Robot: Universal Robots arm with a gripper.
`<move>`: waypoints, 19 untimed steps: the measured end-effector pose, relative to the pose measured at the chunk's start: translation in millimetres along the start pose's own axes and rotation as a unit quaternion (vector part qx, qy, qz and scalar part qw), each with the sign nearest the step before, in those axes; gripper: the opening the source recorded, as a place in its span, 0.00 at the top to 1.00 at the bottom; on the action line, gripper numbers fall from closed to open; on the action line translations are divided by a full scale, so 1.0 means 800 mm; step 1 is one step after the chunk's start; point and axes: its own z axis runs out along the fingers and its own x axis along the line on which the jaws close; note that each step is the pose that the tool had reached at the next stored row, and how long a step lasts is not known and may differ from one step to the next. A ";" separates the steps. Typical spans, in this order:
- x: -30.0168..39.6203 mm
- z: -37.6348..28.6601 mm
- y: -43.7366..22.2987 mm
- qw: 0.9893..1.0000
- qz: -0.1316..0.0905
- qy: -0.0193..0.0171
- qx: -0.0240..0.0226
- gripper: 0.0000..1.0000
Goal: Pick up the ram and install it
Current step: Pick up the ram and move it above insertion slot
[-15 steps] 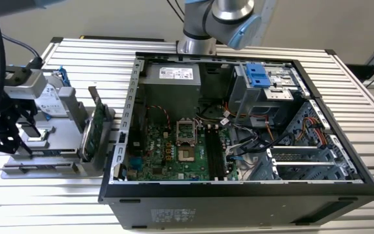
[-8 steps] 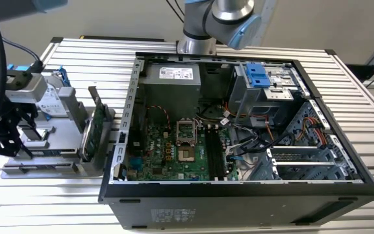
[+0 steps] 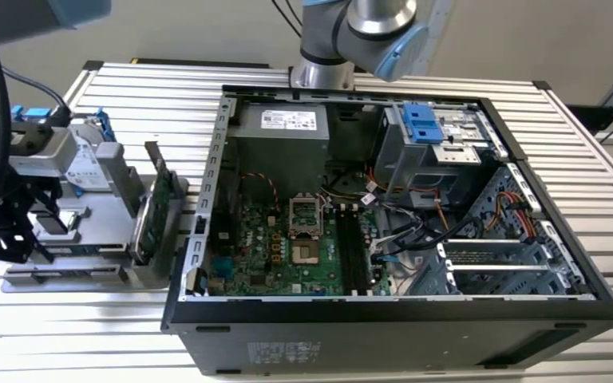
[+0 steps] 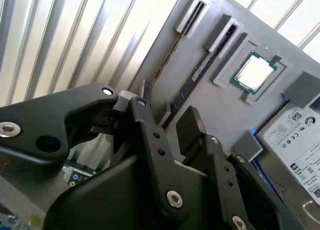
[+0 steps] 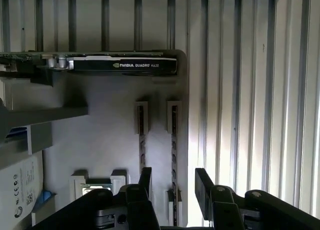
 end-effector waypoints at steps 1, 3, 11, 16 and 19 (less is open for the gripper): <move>-0.0008 0.0007 0.0000 1.000 0.000 0.000 0.000 0.00; -0.0024 0.0023 0.0000 1.000 0.000 0.000 0.000 0.00; -0.0051 0.0110 -0.0001 1.000 0.000 0.000 0.000 0.00; -0.0051 0.0173 -0.0001 1.000 0.000 -0.001 0.000 0.00; -0.0050 0.0205 -0.0002 1.000 0.000 -0.001 0.000 0.00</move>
